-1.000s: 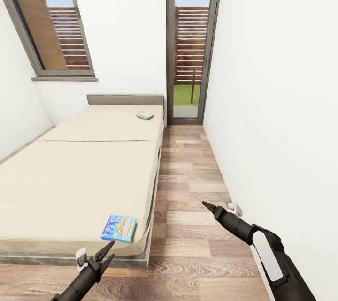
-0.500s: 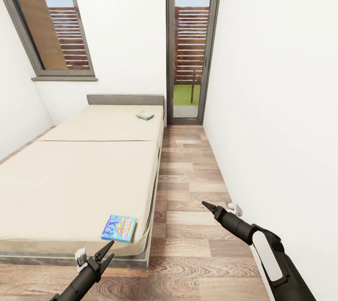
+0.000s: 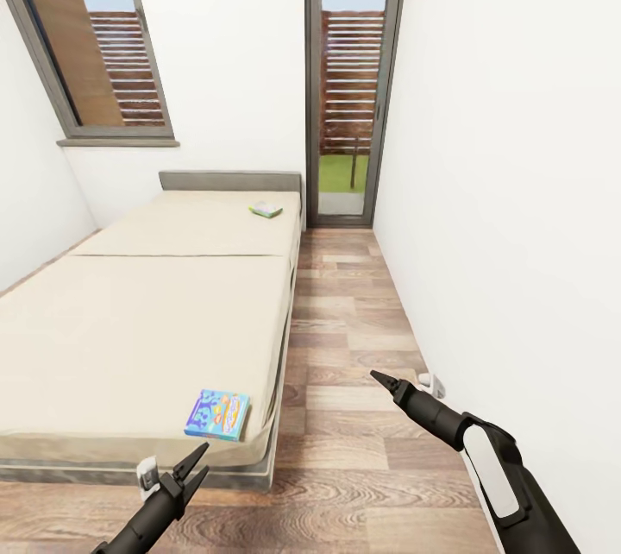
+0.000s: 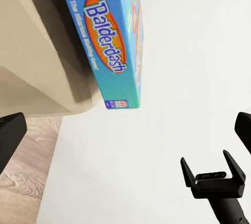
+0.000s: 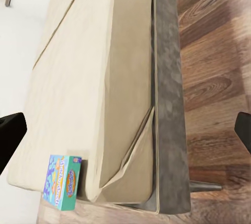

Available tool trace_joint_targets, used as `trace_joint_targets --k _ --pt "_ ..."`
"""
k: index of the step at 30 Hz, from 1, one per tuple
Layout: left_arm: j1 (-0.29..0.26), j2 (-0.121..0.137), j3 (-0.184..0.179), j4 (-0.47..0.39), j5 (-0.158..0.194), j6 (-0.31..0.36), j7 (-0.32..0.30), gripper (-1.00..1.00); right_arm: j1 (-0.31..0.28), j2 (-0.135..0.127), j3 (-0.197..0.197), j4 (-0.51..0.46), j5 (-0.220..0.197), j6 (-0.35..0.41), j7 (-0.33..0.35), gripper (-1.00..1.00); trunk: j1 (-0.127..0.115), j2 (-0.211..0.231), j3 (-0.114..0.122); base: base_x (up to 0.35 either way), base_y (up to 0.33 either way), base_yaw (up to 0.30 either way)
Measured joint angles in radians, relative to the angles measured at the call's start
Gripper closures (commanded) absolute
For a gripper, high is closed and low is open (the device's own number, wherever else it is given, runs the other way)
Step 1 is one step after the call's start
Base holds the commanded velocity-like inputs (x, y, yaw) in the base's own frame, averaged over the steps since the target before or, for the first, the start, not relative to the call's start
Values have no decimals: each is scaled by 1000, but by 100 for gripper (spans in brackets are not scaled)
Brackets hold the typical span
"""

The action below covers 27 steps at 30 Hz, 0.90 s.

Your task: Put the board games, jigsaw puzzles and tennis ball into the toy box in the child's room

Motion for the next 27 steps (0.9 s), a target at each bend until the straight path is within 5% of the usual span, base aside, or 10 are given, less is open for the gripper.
trace_joint_targets --k 27 --pt "0 0 -1 0 0 -1 -2 -100 0 0 0 0 0 0 0 -100 19 -35 -16 0 0 0"
